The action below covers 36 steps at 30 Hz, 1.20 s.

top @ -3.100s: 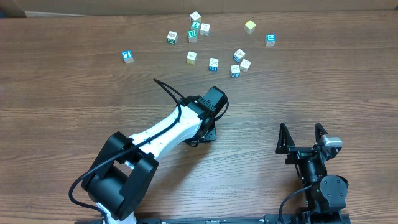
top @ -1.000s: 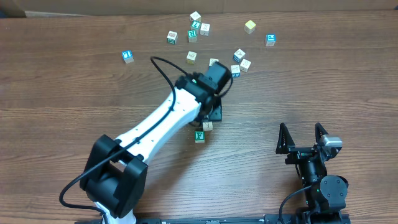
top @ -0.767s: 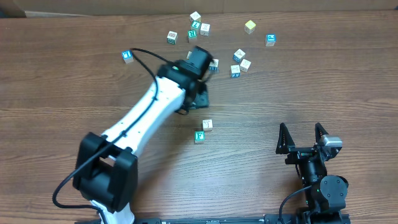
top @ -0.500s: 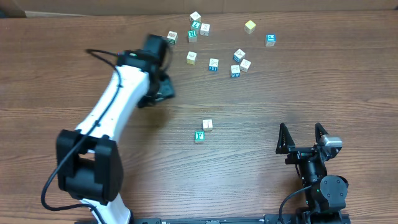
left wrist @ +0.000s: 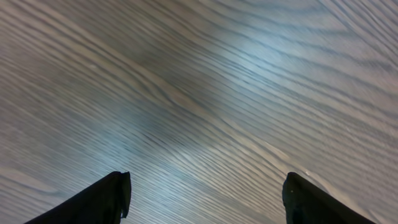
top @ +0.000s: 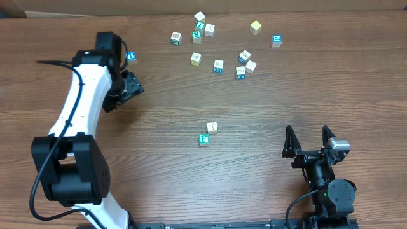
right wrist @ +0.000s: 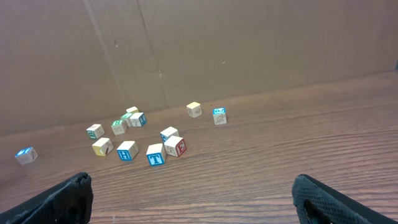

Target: Form a circle

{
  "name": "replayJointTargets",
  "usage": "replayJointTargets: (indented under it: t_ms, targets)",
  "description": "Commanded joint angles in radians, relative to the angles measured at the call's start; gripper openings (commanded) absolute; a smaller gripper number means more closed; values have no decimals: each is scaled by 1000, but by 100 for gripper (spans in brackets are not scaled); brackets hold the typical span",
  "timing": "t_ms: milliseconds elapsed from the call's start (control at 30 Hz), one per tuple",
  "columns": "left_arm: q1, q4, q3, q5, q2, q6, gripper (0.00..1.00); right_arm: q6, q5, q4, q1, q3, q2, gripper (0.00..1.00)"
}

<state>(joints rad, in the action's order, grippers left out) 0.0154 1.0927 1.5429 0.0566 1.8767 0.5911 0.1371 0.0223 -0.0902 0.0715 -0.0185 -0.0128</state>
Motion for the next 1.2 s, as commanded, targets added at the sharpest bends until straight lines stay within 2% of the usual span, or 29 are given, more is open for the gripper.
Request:
replayJointTargets:
  t_ms: [0, 67, 133, 1167]
  targets:
    - [41, 3, 21, 37, 0, -20, 78, -14, -9, 6, -6, 10, 10, 100]
    - [58, 6, 21, 50, 0, -20, 81, -14, -9, 6, -6, 10, 10, 100]
    - [72, 13, 21, 60, 0, -21, 100, -14, -9, 6, -6, 10, 10, 100]
    - [82, 9, 21, 58, 0, -23, 100, -14, -9, 6, -6, 10, 10, 100]
